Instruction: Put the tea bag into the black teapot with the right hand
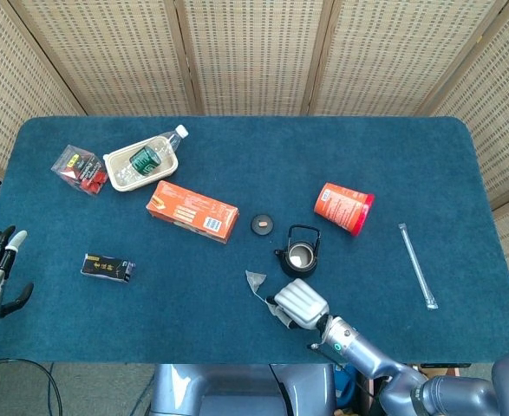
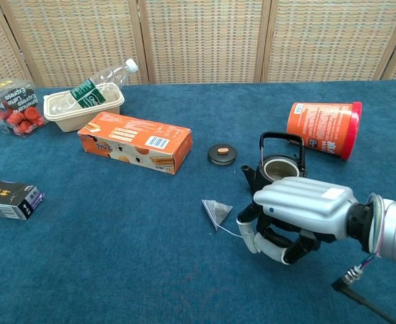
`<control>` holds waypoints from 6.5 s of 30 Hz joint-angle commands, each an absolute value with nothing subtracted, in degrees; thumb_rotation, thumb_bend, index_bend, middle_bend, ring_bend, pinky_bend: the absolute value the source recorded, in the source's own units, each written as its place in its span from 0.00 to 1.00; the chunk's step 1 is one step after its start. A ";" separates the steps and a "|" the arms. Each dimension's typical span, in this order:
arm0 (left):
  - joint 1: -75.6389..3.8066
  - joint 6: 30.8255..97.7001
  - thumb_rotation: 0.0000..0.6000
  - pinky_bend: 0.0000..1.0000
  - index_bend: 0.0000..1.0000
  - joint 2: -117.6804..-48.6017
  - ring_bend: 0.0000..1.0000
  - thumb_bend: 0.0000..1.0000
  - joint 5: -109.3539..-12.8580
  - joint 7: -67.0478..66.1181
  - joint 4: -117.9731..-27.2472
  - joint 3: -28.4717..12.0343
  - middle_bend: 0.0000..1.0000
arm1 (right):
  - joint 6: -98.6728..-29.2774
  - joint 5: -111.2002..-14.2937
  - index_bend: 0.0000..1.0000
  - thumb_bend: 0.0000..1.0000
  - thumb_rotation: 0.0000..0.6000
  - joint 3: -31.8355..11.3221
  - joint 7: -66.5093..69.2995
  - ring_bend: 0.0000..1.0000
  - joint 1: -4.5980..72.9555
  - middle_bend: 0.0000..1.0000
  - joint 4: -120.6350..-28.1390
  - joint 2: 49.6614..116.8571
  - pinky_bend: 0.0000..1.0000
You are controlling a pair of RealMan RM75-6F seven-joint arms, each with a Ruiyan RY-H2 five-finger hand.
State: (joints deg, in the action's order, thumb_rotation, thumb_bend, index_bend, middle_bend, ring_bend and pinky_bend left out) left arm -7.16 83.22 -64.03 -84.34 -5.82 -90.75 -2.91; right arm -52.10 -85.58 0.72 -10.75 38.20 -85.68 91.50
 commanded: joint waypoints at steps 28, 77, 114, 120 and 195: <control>-8.13 81.87 1.00 0.00 0.00 -64.30 0.00 0.36 -86.18 -6.30 -91.51 -1.82 0.00 | -58.01 -85.75 0.60 0.74 1.00 -6.53 2.11 0.94 38.11 0.89 -101.47 71.38 1.00; -8.07 80.90 1.00 0.00 0.00 -64.49 0.00 0.36 -84.41 -7.94 -91.56 -1.67 0.00 | -54.09 -81.36 0.60 0.74 1.00 -11.78 14.15 0.94 42.18 0.89 -96.86 64.96 1.00; -7.13 81.77 1.00 0.00 0.00 -63.99 0.00 0.36 -84.19 -7.77 -91.59 -1.31 0.00 | -56.97 -90.96 0.59 0.74 1.00 -3.00 -3.94 0.94 41.42 0.88 -89.11 78.28 1.00; -7.09 81.85 1.00 0.00 0.00 -63.98 0.00 0.36 -84.29 -7.69 -91.59 -1.33 0.00 | -56.20 -92.44 0.52 0.74 1.00 -1.66 -4.74 0.94 41.74 0.88 -88.48 78.77 1.00; -6.91 81.58 1.00 0.00 0.00 -64.45 0.00 0.36 -84.28 -6.90 -90.51 -1.46 0.00 | -45.88 -84.60 0.30 0.22 0.00 -1.24 -5.28 0.97 44.93 0.99 -83.91 76.28 1.00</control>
State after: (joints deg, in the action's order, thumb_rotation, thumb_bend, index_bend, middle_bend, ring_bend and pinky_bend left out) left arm -6.91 81.59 -64.45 -84.27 -6.90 -90.50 -1.46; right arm -45.90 -84.64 -1.27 -5.24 44.96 -83.95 76.31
